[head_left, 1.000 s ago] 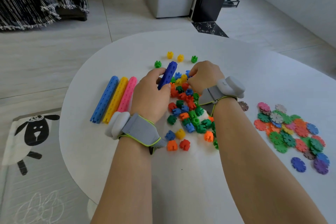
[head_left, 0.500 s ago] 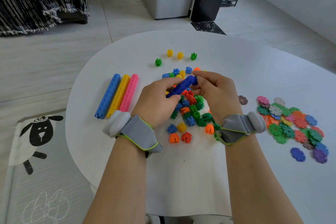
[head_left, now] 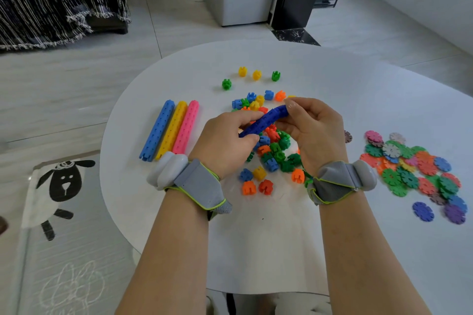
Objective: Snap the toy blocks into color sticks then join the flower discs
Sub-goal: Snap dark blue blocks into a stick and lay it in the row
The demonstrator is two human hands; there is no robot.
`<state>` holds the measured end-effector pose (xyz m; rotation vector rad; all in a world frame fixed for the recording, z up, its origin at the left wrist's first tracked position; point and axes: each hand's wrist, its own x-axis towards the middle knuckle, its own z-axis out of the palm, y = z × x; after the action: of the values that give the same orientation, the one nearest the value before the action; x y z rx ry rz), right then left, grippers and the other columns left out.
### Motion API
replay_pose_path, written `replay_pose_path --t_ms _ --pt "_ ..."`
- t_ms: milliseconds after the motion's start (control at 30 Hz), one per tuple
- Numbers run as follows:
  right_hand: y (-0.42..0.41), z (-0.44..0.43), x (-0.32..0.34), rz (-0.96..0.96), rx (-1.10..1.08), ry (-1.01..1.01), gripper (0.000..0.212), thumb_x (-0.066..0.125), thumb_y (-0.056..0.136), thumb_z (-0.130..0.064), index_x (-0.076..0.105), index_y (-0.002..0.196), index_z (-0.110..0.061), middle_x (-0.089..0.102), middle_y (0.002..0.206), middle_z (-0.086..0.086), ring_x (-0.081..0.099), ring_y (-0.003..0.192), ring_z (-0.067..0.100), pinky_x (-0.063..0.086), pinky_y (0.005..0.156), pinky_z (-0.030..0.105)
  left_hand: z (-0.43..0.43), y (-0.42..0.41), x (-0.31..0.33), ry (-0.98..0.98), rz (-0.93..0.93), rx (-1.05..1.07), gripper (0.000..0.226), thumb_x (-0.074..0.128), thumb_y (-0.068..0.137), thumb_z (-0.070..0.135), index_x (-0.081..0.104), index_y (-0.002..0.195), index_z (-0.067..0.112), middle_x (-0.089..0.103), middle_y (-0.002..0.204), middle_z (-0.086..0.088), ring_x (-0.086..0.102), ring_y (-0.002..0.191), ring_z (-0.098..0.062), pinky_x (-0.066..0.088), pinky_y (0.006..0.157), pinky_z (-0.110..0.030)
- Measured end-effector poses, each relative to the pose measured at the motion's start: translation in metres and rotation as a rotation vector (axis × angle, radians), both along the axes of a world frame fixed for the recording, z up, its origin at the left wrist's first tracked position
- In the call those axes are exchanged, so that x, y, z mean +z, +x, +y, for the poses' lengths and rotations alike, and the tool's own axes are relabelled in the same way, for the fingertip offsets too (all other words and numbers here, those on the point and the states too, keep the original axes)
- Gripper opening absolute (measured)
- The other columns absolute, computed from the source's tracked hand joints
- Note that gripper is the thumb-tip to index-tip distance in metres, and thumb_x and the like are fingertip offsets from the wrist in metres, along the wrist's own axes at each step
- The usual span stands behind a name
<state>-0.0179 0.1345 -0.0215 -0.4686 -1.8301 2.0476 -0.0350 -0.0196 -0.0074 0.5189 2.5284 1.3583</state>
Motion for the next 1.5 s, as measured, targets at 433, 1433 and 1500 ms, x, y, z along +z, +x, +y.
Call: replay_pose_path --t_ms 433,1433,1500 --pt "0.011 -0.002 0.006 0.029 0.074 -0.043 0.013 0.060 0.089 -0.002 0.069 0.083 -0.007 0.071 0.079 0.010 0.072 0.080 0.027 0.058 0.071 0.031 -0.002 0.008 0.003 -0.057 0.049 0.015 0.045 0.057 0.088 0.011 0.054 0.129 0.029 0.062 0.119 0.004 0.059 0.098 -0.014 0.043 0.087 -0.020" --pt "-0.010 -0.080 -0.018 -0.173 0.369 1.178 0.035 0.062 0.085 -0.038 0.063 0.118 -0.026 0.058 0.128 -0.006 0.044 0.125 0.020 0.029 0.106 0.033 -0.062 0.007 0.002 -0.147 0.077 0.531 0.032 0.064 0.083 0.021 0.063 0.115 0.020 0.067 0.103 0.001 0.059 0.094 -0.016 0.038 0.079 -0.020" --pt "-0.012 -0.086 -0.019 -0.181 0.384 1.229 0.040 0.060 0.087 -0.042 0.059 0.124 -0.029 0.048 0.140 -0.007 0.033 0.134 0.020 0.019 0.110 0.034 -0.063 0.007 0.001 -0.155 0.074 0.544 0.032 0.063 0.084 0.022 0.062 0.116 0.021 0.066 0.102 0.003 0.058 0.094 -0.016 0.037 0.079 -0.020"
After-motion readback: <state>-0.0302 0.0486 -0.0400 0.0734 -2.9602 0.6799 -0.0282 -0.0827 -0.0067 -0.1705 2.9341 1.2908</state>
